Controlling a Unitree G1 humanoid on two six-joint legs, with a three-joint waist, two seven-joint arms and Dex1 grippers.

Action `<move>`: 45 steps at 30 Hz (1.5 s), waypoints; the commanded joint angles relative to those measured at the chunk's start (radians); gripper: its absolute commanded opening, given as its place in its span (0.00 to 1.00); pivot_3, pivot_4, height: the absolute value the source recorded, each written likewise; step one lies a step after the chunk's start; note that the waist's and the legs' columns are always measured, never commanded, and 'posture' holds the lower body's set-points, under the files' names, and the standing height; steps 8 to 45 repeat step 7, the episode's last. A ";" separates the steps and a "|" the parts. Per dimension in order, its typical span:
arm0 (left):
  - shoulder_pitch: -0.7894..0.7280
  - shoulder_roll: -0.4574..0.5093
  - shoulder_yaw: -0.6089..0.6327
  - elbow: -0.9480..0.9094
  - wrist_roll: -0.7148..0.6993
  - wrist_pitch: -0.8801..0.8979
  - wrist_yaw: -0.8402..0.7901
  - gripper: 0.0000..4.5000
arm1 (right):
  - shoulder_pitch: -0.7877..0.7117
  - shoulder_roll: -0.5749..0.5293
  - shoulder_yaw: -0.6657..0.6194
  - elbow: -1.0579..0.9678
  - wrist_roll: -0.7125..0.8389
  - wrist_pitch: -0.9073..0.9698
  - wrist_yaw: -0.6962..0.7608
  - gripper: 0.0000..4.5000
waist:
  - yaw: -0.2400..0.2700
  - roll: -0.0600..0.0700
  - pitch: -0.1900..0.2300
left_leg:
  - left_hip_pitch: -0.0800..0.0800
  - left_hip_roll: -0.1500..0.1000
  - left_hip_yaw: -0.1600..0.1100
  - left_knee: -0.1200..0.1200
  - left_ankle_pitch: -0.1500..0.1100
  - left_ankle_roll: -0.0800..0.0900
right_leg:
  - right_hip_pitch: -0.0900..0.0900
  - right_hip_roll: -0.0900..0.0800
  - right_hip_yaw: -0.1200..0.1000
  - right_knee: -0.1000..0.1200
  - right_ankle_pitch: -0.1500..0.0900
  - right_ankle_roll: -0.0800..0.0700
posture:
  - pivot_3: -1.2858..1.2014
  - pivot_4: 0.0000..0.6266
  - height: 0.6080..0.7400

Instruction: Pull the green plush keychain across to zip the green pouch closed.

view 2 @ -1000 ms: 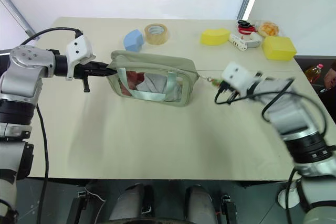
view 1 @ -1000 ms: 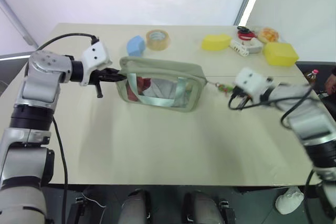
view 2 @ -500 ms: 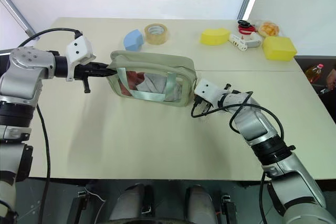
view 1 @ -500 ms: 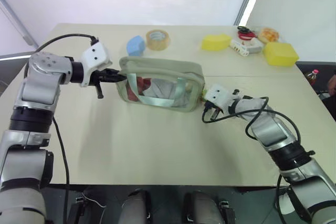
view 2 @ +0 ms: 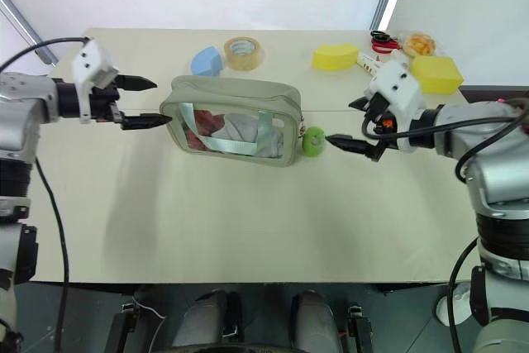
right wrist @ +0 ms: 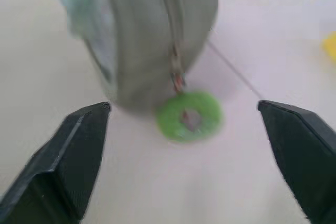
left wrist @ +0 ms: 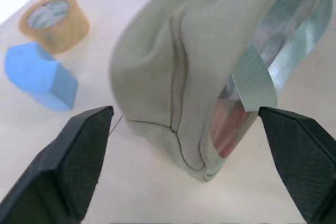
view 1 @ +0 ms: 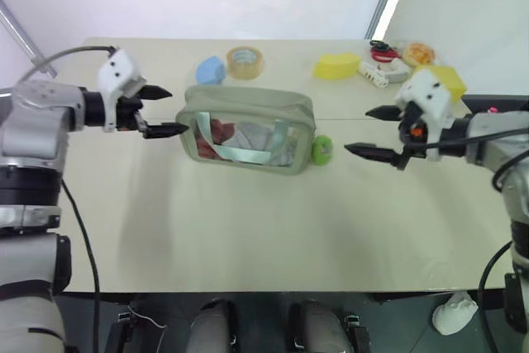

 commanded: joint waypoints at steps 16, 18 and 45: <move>0.032 0.034 0.082 -0.103 -0.097 0.142 0.029 0.99 | -0.024 -0.011 -0.013 -0.112 0.105 0.064 -0.102 1.00 | 0.009 -0.001 0.000 | -0.001 -0.001 0.000 0.001 0.000 0.001 | 0.001 -0.001 0.000 -0.001 0.000 0.000 | 0.52 0.24 1.00; 0.032 0.034 0.082 -0.103 -0.097 0.142 0.029 0.99 | -0.024 -0.011 -0.013 -0.112 0.105 0.064 -0.102 1.00 | 0.009 -0.001 0.000 | -0.001 -0.001 0.000 0.001 0.000 0.001 | 0.001 -0.001 0.000 -0.001 0.000 0.000 | 0.52 0.24 1.00; 0.032 0.034 0.082 -0.103 -0.097 0.142 0.029 0.99 | -0.024 -0.011 -0.013 -0.112 0.105 0.064 -0.102 1.00 | 0.009 -0.001 0.000 | -0.001 -0.001 0.000 0.001 0.000 0.001 | 0.001 -0.001 0.000 -0.001 0.000 0.000 | 0.52 0.24 1.00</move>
